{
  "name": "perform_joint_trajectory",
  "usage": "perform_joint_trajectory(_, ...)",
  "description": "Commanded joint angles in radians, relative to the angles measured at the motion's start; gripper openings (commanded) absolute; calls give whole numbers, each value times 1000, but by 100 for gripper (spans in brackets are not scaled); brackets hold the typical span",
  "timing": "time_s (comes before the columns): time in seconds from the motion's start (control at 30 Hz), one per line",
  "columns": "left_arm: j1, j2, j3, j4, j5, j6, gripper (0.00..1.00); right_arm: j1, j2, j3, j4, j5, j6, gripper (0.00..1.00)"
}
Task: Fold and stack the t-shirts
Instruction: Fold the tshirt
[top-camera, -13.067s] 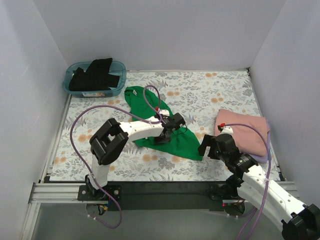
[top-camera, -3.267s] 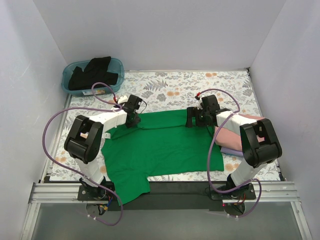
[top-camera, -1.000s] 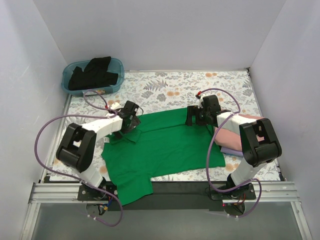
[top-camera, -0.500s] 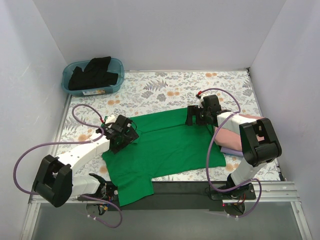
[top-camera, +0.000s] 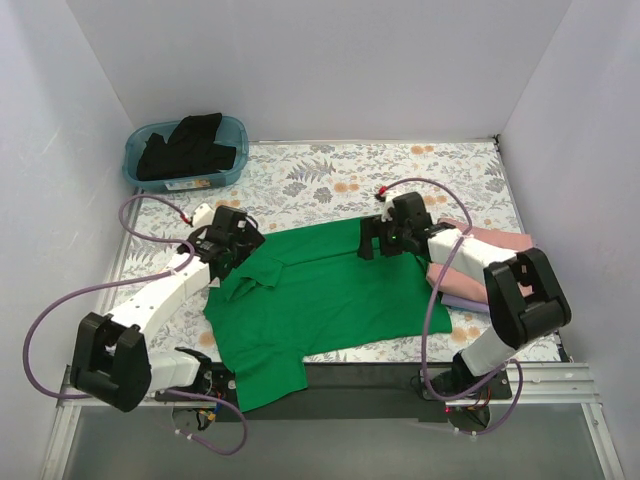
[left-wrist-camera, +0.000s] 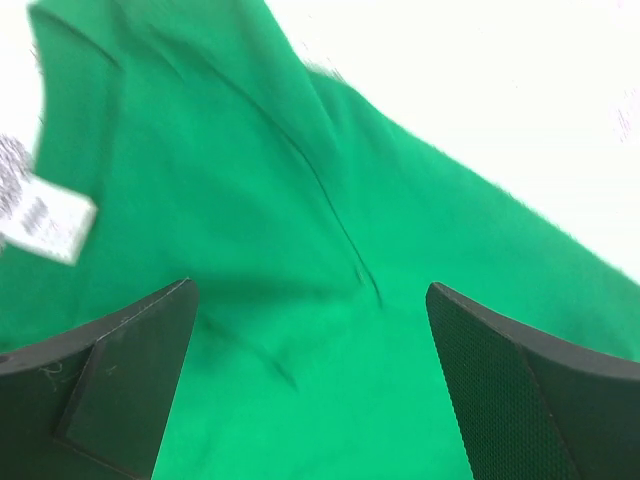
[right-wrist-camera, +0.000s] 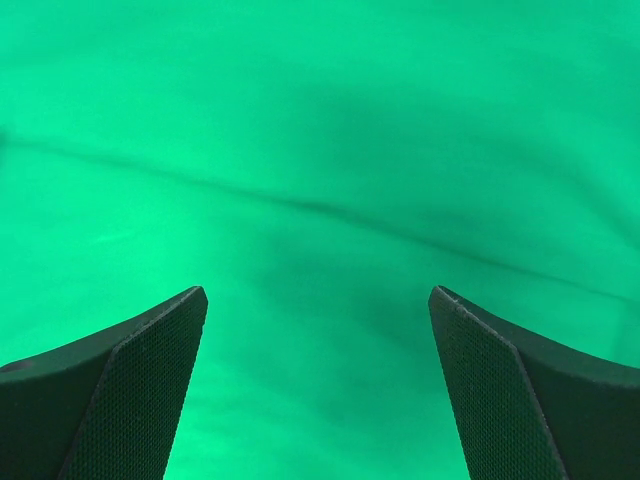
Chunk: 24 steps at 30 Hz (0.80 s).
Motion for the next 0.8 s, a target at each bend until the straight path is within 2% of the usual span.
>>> perform_joint_trajectory(0.0, 104, 48, -49, 116, 106, 76, 98, 158, -112, 17, 37, 6, 67, 98)
perform_joint_trajectory(0.03, 148, 59, -58, 130, 148, 79, 98, 244, -122, 6, 60, 19, 99, 98)
perform_joint_trajectory(0.13, 197, 91, -104, 179, 216, 74, 98, 397, -102, -1, 186, 46, 229, 98)
perform_joint_trajectory(0.27, 236, 94, -158, 225, 247, 71, 98, 530, 11, 95, 230, 121, 357, 96)
perform_joint_trajectory(0.4, 260, 87, -207, 259, 251, 79, 98, 571, 169, 209, 232, 162, 447, 88)
perform_joint_trajectory(0.63, 291, 62, -274, 291, 271, 87, 98, 588, 295, 312, 252, 198, 510, 72)
perform_joint_trajectory(0.77, 294, 47, -294, 291, 270, 81, 98, 593, 349, 325, 279, 176, 566, 57)
